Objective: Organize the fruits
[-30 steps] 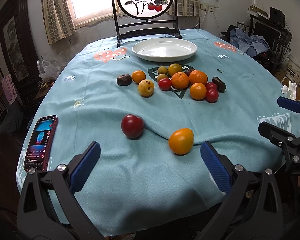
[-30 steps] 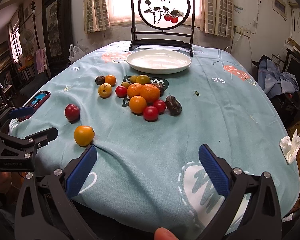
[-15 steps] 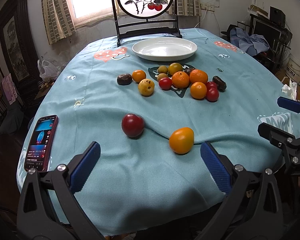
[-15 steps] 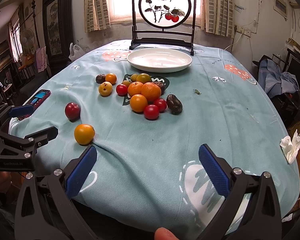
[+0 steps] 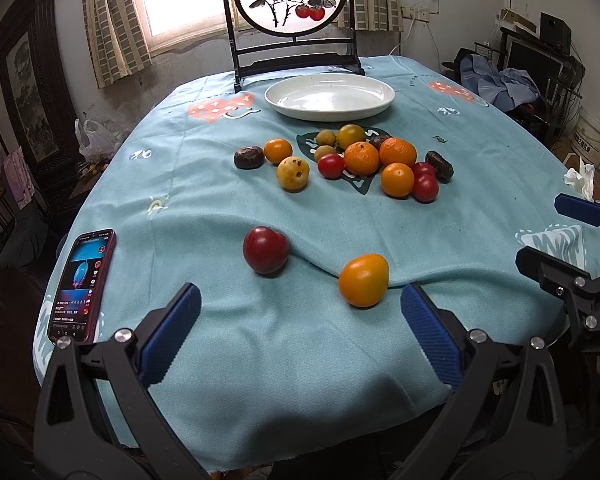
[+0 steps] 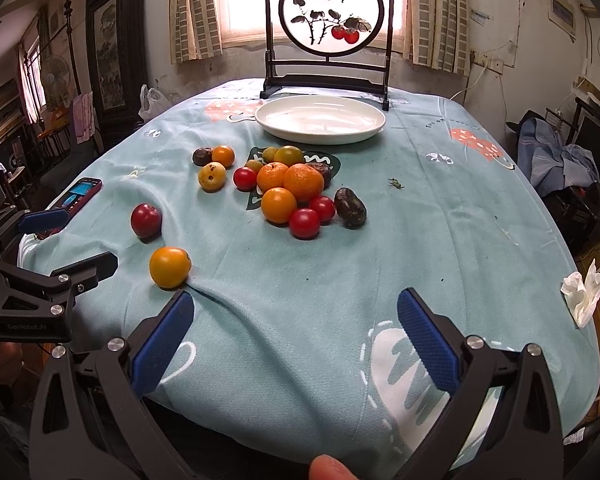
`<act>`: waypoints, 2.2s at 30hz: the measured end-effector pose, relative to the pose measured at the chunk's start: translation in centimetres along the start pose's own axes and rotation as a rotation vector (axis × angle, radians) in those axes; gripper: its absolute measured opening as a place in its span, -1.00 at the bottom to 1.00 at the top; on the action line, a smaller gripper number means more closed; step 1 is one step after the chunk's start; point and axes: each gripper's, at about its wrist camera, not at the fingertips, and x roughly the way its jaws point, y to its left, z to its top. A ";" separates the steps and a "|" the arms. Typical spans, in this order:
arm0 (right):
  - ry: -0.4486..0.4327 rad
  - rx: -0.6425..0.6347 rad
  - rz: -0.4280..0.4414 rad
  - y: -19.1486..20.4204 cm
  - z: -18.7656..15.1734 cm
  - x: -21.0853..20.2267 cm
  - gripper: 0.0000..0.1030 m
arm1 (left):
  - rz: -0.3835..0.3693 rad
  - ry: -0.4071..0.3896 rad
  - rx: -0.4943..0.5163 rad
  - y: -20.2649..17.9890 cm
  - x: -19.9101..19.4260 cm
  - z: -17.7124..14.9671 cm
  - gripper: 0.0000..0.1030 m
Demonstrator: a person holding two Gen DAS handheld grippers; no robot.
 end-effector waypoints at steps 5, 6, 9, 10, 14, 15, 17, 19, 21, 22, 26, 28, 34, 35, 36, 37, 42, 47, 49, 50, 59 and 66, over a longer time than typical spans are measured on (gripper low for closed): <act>0.004 -0.002 0.002 0.0 -0.1 0.1 0.97 | -0.001 0.005 -0.001 0.3 0.1 -0.4 0.96; 0.004 -0.002 0.001 0.1 -0.2 0.2 0.97 | -0.001 0.008 -0.002 0.4 0.2 -0.5 0.96; 0.009 -0.002 0.005 -0.1 -0.1 0.4 0.97 | 0.000 0.017 -0.003 0.3 0.6 -0.7 0.96; 0.013 -0.002 0.007 -0.1 -0.2 0.5 0.97 | 0.001 0.019 -0.004 0.4 0.7 -0.7 0.96; 0.026 -0.003 0.019 -0.2 -0.5 1.0 0.97 | 0.003 0.035 -0.011 0.5 1.3 -0.6 0.96; 0.027 -0.001 0.032 -0.3 -0.5 1.1 0.97 | 0.002 0.038 -0.014 0.7 1.4 -0.7 0.96; 0.026 0.023 0.101 -0.8 -0.6 1.5 0.97 | -0.007 0.044 -0.024 1.1 1.8 -0.7 0.96; 0.014 0.099 0.235 -1.9 -0.9 2.0 0.97 | -0.015 0.051 -0.037 1.8 2.2 -0.9 0.96; 0.004 0.176 0.338 -2.8 -0.8 2.6 0.97 | -0.018 0.058 -0.051 2.3 2.8 -0.8 0.96; -0.006 0.198 0.372 -3.2 -0.7 2.9 0.97 | -0.026 0.057 -0.060 2.7 3.1 -0.9 0.96; -0.038 0.189 0.285 -3.4 0.2 3.4 0.97 | -0.083 0.028 -0.058 3.8 3.6 -1.1 0.96; 0.009 0.174 0.272 -3.1 0.7 4.3 0.93 | -0.093 0.015 -0.036 4.1 3.8 -1.2 0.96; 0.092 0.041 0.444 1.2 1.3 6.5 0.57 | -0.128 -0.011 -0.032 6.1 4.6 -0.1 0.96; 0.092 0.007 0.457 2.2 1.3 6.7 0.57 | -0.133 -0.011 -0.039 6.5 4.7 0.1 0.95; 0.093 -0.019 0.465 3.1 1.4 6.9 0.57 | -0.137 -0.011 -0.048 7.0 4.9 0.3 0.94; 0.098 -0.049 0.477 4.1 1.4 7.1 0.57 | -0.140 -0.011 -0.054 7.3 5.1 0.5 0.94; 0.108 -0.133 0.477 6.5 1.7 7.9 0.49 | -0.142 0.001 -0.063 8.0 6.3 0.8 0.89; 0.124 -0.164 0.464 7.2 1.6 8.8 0.26 | -0.161 0.020 -0.064 8.1 7.4 1.0 0.62; 0.136 -0.169 0.460 7.3 1.5 9.3 0.16 | -0.176 0.029 -0.061 7.9 7.9 1.1 0.56; 0.138 -0.170 0.456 7.4 1.4 9.4 0.07 | -0.183 0.032 -0.057 7.8 8.0 1.1 0.56; 0.111 -0.119 0.470 6.0 1.5 9.0 -0.19 | -0.225 0.072 -0.018 6.3 9.7 1.9 0.01; 0.081 -0.064 0.492 4.5 1.7 8.1 -0.19 | -0.223 0.102 0.001 5.4 10.5 1.8 -0.24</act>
